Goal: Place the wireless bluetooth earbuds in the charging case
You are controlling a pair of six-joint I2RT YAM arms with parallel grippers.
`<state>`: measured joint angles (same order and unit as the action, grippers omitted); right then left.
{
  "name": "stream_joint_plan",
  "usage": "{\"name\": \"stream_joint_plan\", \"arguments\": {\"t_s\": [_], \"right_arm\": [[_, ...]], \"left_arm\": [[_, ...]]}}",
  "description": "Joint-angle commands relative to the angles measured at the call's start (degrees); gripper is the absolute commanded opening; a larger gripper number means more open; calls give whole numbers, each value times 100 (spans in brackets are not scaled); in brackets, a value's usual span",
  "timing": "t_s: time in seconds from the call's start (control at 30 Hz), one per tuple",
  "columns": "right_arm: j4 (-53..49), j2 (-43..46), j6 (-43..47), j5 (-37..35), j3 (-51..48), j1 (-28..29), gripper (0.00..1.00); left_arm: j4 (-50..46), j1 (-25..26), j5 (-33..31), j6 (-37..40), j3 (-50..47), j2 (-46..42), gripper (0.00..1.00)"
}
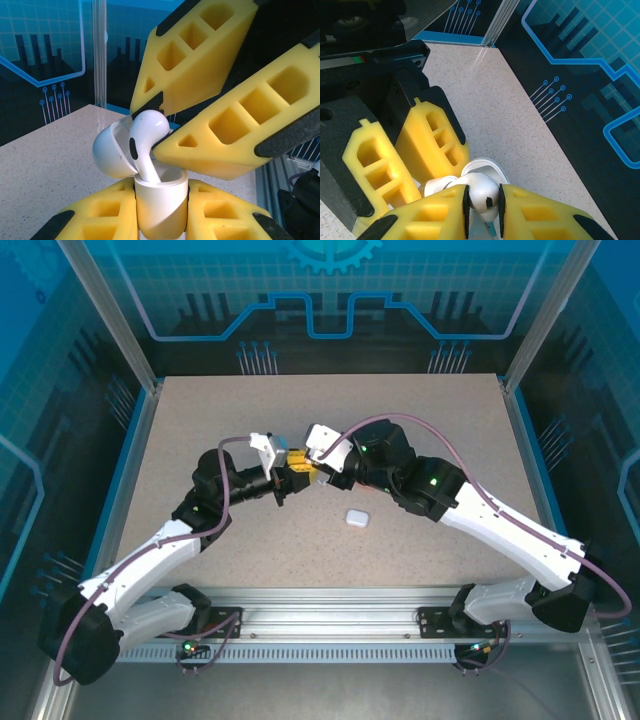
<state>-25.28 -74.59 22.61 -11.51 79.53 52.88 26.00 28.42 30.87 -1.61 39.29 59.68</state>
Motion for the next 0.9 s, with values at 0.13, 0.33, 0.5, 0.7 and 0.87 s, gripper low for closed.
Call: {"name": "stream_joint_plan", "arguments": {"t_s": [0.13, 0.33, 0.5, 0.7, 0.87], "right_arm": [[-354, 56, -1, 404, 72, 31, 26], [-409, 76, -55, 628, 78, -71, 28], [-390, 82, -122, 799, 129, -160, 29], [-338, 154, -251, 1108, 272, -259, 39], [-211, 365, -499, 1175, 351, -378, 50]], "left_arm": [[297, 53, 86, -19, 123, -62, 2], [300, 55, 87, -6, 123, -53, 3], [318, 54, 86, 15, 126, -36, 3], [316, 55, 66, 29, 117, -17, 3], [323, 57, -9, 38, 93, -18, 3]]}}
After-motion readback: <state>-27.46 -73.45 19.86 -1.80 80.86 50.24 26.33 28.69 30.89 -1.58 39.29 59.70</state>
